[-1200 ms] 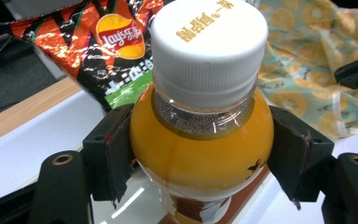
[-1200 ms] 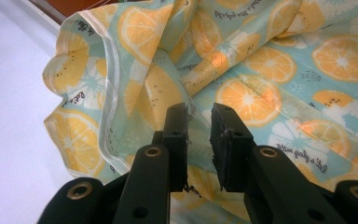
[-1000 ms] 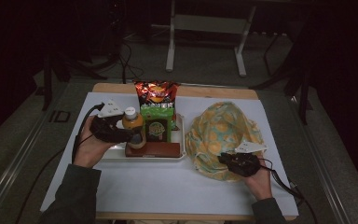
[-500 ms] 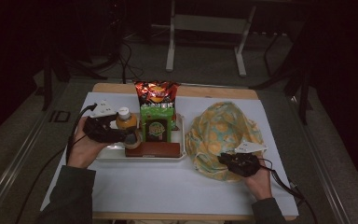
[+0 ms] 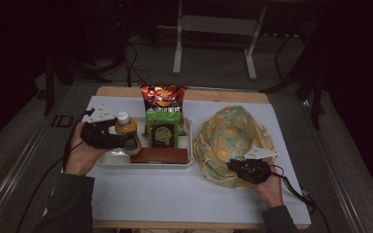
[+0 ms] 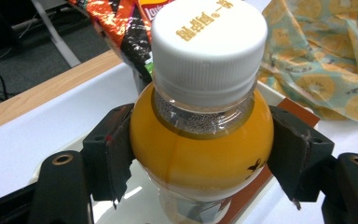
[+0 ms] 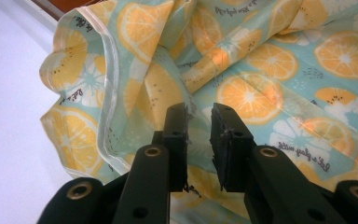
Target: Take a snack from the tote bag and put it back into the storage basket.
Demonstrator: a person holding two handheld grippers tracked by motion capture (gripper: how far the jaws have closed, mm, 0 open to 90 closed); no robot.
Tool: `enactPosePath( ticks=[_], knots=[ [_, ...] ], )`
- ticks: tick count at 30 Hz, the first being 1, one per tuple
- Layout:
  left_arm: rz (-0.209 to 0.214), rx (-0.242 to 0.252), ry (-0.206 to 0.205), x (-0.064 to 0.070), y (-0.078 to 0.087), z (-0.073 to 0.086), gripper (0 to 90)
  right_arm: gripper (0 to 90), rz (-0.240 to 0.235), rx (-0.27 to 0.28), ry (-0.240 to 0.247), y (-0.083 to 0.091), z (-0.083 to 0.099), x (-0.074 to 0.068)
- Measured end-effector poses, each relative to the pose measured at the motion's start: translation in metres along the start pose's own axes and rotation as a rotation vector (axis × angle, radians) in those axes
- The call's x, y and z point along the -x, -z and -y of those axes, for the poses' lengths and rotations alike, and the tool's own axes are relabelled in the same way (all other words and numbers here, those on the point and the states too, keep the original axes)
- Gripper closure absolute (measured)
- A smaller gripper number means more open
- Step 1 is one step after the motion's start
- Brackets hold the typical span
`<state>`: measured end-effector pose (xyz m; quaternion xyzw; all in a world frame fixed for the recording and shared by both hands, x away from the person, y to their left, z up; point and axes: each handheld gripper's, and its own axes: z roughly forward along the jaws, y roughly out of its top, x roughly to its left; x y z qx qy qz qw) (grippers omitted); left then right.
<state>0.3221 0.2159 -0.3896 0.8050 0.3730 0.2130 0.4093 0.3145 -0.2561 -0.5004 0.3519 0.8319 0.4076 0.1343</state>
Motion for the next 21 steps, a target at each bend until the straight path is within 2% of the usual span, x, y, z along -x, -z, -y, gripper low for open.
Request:
enactPosePath(
  ticks=[21],
  knots=[
    [-0.023,-0.005,0.027,-0.012,0.006,0.014,29.4,76.2,0.000,0.004,-0.004,0.001,0.000,0.000]
  ],
)
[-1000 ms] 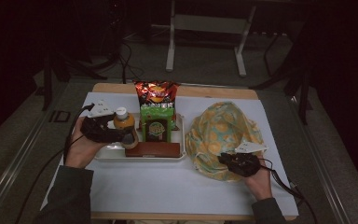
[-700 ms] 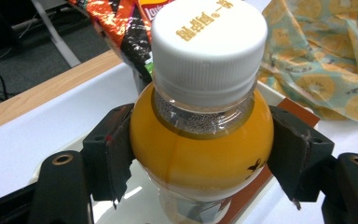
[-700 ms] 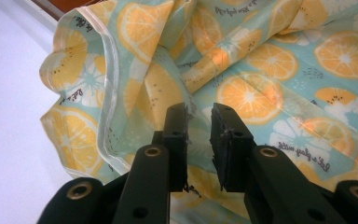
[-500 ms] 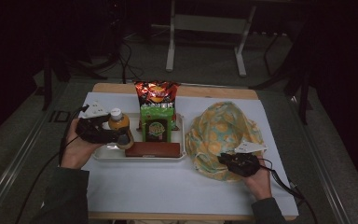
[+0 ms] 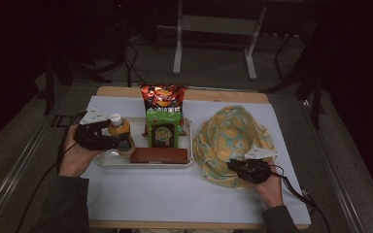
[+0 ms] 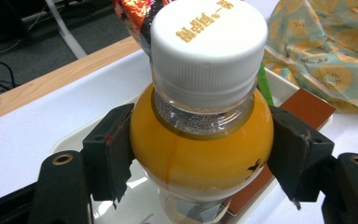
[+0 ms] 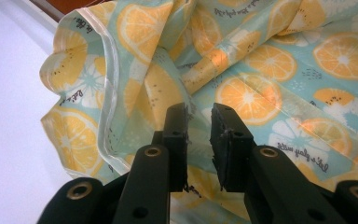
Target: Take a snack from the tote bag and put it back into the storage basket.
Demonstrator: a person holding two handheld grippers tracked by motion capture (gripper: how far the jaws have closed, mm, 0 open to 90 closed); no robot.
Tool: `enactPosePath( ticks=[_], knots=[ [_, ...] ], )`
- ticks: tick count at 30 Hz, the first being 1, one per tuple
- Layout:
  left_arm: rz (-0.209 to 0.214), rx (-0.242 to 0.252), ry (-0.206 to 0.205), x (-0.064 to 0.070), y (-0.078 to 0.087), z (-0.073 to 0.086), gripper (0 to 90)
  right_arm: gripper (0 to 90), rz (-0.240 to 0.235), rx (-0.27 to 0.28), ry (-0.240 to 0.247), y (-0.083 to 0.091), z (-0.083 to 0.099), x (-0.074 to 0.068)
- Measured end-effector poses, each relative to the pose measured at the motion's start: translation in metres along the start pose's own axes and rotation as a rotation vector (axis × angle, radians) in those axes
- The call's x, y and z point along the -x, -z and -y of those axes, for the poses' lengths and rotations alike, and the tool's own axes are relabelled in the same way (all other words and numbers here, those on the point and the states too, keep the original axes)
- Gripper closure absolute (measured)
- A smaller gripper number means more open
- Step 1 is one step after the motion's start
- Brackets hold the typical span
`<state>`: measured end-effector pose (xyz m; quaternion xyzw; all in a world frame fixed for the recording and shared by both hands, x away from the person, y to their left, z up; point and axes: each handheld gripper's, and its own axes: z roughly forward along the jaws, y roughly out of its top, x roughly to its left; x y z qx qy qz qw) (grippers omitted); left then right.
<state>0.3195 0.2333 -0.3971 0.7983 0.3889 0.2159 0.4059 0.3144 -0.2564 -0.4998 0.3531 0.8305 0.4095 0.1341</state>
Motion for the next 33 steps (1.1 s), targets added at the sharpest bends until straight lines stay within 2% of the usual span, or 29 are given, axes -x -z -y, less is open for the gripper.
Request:
enactPosePath(
  ticks=[23,33],
  knots=[
    [-0.020,-0.006,0.017,-0.008,0.004,0.011,29.4,76.2,-0.002,-0.003,0.000,-0.001,0.000,0.000],
    [-0.027,-0.030,0.015,-0.007,-0.001,0.018,29.3,76.2,-0.003,-0.005,0.002,-0.002,0.001,0.000]
  ],
)
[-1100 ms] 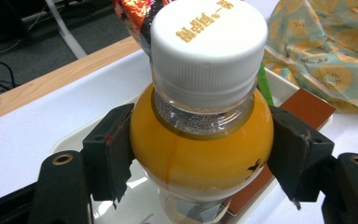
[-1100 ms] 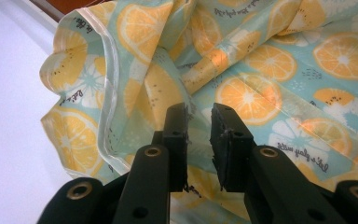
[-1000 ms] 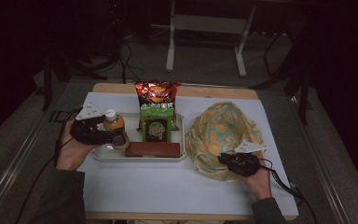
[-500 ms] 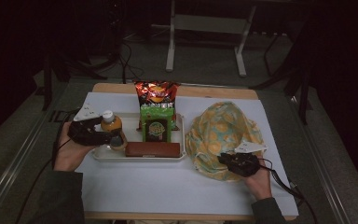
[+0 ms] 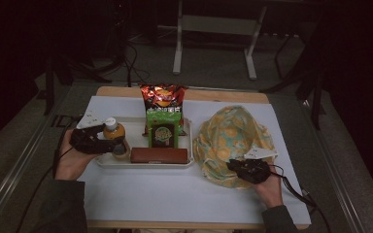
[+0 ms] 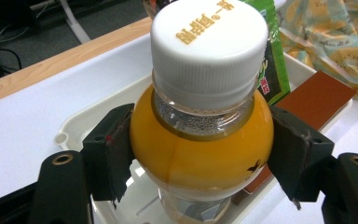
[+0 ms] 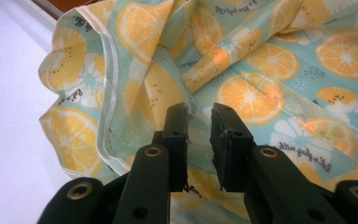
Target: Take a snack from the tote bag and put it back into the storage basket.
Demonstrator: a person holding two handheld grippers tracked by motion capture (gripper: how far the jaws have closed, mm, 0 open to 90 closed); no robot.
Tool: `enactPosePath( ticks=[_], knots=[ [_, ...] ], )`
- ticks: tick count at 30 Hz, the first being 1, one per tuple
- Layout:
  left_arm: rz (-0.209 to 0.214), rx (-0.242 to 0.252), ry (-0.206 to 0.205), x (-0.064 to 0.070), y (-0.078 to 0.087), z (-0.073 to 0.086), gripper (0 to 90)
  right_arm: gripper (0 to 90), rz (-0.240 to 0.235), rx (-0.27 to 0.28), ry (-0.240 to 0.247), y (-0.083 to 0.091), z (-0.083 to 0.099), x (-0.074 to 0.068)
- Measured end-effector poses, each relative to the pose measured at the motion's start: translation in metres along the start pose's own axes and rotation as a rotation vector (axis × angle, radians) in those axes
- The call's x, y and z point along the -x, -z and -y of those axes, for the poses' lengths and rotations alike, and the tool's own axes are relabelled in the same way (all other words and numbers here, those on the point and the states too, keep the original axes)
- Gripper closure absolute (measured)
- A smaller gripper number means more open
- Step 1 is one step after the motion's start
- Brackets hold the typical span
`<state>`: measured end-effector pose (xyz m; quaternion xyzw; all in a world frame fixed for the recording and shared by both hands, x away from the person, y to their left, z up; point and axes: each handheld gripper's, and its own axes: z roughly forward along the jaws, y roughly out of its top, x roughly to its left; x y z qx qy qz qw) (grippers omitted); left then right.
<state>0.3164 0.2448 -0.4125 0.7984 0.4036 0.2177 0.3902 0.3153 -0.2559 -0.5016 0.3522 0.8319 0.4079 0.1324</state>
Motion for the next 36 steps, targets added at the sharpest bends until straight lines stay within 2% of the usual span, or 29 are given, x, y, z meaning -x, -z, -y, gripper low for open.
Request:
enactPosePath(
  ticks=[15,36],
  knots=[
    [-0.007,-0.019,-0.003,0.003,-0.008,0.006,29.3,76.2,-0.001,0.000,-0.001,0.001,0.000,0.000],
    [-0.003,-0.036,0.017,0.005,-0.016,0.017,29.3,76.2,0.000,0.002,0.000,0.000,0.000,0.000]
  ],
)
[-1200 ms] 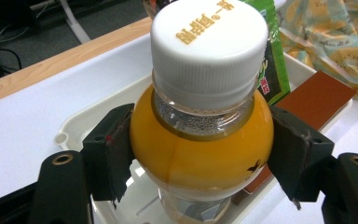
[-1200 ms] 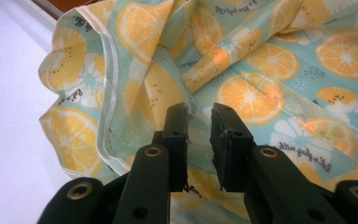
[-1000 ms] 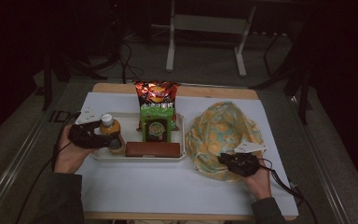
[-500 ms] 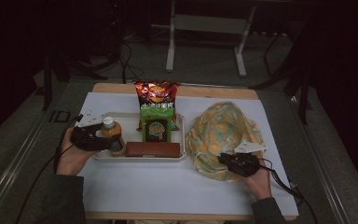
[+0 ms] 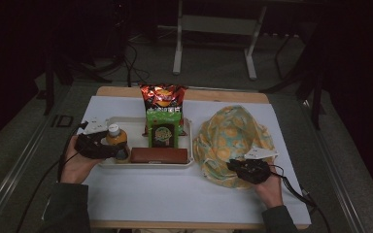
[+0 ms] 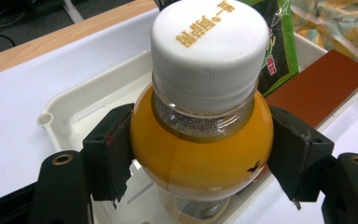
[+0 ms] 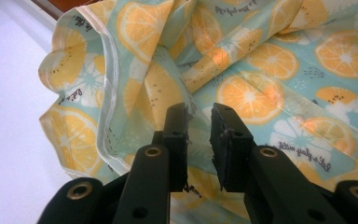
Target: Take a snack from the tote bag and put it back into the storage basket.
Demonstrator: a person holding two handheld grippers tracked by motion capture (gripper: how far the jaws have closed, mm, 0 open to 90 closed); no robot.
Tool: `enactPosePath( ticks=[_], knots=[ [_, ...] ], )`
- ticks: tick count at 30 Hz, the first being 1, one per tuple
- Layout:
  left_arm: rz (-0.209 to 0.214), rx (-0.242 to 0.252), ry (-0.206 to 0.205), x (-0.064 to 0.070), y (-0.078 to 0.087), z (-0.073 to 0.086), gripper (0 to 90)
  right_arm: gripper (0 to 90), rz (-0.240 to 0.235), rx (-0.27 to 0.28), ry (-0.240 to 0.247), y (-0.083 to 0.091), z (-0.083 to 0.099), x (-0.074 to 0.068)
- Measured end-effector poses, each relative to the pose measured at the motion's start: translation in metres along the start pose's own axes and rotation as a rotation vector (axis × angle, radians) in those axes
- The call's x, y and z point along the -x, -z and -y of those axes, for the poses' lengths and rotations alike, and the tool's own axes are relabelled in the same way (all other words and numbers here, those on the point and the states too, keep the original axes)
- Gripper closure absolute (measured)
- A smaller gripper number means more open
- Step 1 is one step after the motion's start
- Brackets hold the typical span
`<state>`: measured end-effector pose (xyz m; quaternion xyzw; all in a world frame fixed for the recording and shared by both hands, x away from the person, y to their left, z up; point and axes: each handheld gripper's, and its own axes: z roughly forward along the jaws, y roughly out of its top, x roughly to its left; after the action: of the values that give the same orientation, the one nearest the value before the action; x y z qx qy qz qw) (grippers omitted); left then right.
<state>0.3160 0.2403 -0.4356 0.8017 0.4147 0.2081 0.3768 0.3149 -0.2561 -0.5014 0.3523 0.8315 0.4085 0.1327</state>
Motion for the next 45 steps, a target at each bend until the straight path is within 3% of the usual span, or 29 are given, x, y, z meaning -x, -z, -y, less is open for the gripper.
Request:
enactPosePath(
  ticks=[26,45],
  knots=[
    [0.028,-0.021,-0.010,-0.0035,-0.0051,0.0082,29.3,76.2,0.000,-0.004,-0.001,-0.0008,0.0003,-0.0003],
    [0.063,-0.028,-0.054,-0.0052,-0.0042,0.0094,29.3,76.1,0.001,-0.005,0.000,-0.0013,0.0005,-0.0001]
  ],
)
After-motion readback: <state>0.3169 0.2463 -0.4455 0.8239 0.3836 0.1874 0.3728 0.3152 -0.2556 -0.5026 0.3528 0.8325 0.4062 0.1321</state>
